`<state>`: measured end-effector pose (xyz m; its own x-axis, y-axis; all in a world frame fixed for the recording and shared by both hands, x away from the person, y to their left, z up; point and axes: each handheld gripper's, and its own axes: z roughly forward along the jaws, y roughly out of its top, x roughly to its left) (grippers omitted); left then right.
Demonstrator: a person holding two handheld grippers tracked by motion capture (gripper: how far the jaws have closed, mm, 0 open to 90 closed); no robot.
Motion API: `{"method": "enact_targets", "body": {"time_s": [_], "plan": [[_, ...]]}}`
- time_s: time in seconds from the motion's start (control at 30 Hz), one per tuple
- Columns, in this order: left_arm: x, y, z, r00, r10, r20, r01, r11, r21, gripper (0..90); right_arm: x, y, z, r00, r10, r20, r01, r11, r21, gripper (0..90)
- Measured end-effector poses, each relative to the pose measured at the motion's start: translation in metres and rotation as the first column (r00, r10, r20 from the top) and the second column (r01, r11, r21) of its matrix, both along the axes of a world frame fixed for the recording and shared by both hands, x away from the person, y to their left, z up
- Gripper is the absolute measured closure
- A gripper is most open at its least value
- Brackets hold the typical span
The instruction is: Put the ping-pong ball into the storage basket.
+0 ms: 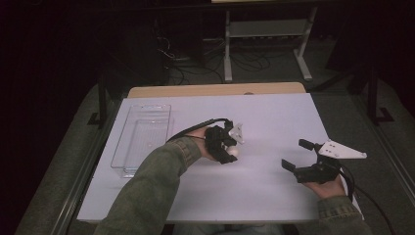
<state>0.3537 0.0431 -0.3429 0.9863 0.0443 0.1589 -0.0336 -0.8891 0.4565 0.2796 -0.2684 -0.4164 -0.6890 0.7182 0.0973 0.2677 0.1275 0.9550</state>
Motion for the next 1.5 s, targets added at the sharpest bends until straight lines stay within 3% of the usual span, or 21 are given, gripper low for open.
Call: {"method": "enact_targets", "body": {"time_s": [0.3,0.77,1.5], "plan": [[-0.008,0.015,0.033,0.9991,0.001,0.043,-0.001,0.9999,-0.017,50.3,-0.001,-0.001,0.000,0.9999,-0.011,-0.006,0.011,0.9999,0.000,0.0],[-0.011,0.030,0.076,0.9939,0.006,0.110,-0.005,1.0000,-0.005,50.4,-0.002,-0.002,0.000,0.9999,-0.014,-0.004,0.014,0.9999,-0.007,0.0],[-0.011,0.061,0.099,0.9920,0.041,0.120,-0.043,0.9990,0.010,50.4,-0.003,0.000,0.000,1.0000,-0.006,0.002,0.006,0.9999,-0.014,0.0]]}}
